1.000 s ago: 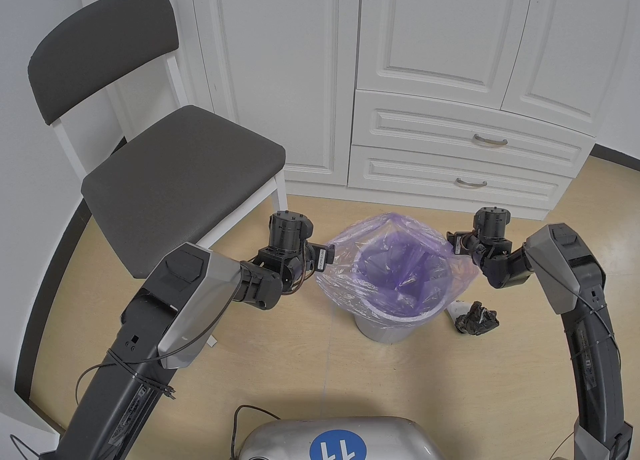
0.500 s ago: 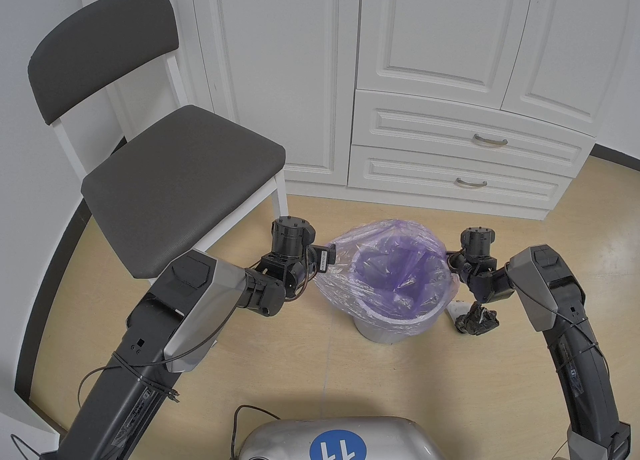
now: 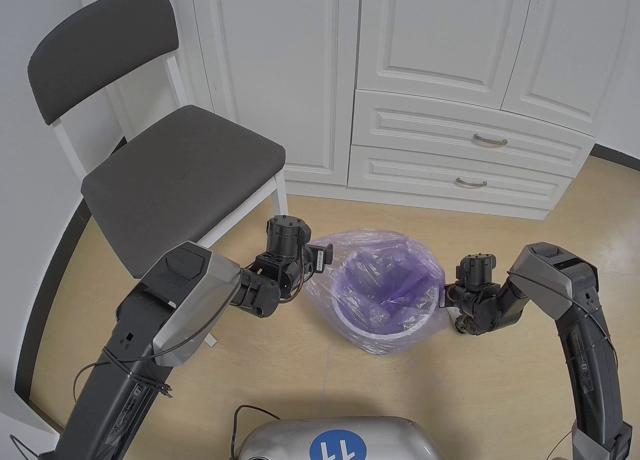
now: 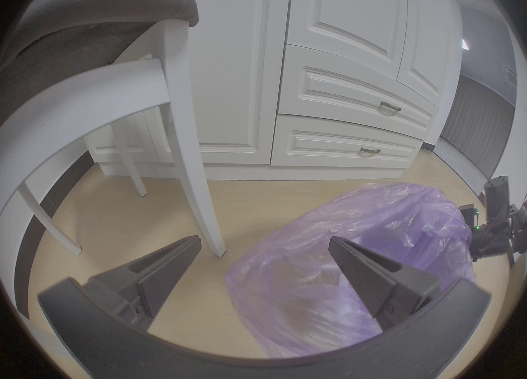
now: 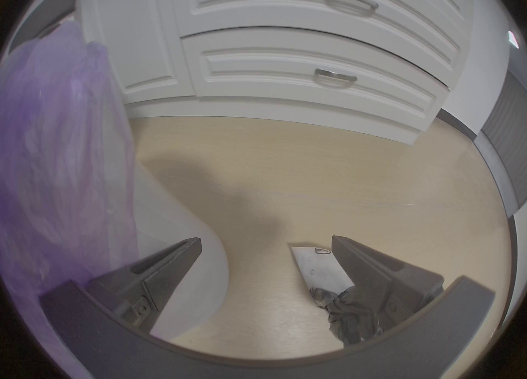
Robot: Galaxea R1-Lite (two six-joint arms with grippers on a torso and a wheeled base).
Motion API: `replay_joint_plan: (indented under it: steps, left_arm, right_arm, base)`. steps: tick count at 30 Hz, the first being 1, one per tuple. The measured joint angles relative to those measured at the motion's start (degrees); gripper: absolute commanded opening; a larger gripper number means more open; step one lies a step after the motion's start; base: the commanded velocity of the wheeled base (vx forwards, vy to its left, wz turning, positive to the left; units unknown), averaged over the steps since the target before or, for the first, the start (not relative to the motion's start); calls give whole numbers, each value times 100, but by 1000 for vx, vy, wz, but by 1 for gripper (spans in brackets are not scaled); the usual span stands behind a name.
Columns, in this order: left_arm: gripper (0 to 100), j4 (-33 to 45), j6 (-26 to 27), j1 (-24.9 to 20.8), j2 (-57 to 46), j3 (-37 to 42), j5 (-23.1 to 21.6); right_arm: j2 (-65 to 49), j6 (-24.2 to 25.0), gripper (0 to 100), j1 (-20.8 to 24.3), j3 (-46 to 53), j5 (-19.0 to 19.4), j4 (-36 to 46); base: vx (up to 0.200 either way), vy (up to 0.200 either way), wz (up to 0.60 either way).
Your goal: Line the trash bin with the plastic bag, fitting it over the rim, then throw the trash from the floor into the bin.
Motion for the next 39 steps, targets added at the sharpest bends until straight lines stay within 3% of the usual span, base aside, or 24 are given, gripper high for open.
replay_joint_plan:
  steps: [10, 16, 24, 32, 39]
  left_arm:
    - [100, -493, 0, 22, -673, 1252, -176]
    - [100, -596, 0, 17, -918, 1517, -227]
    - [100, -629, 2, -6, -1009, 1586, -290]
    - [100, -629, 7, -30, -1025, 1591, -308]
    - [100, -631, 5, -38, -1023, 1613, -315]
  right_arm:
    - [-756, -485, 100, 151, 1590, 350, -728]
    - [-981, -1112, 100, -157, 1579, 336, -778]
    - [-924, -1252, 100, -513, 766, 288, -550]
    - [-328, -1125, 100, -533, -924, 312, 202]
    - [32, -935, 100, -458, -1597, 790, 685]
  base:
    - [0, 0, 0]
    - [0, 0, 0]
    - [0, 0, 0]
    - [0, 0, 0]
    - [0, 0, 0]
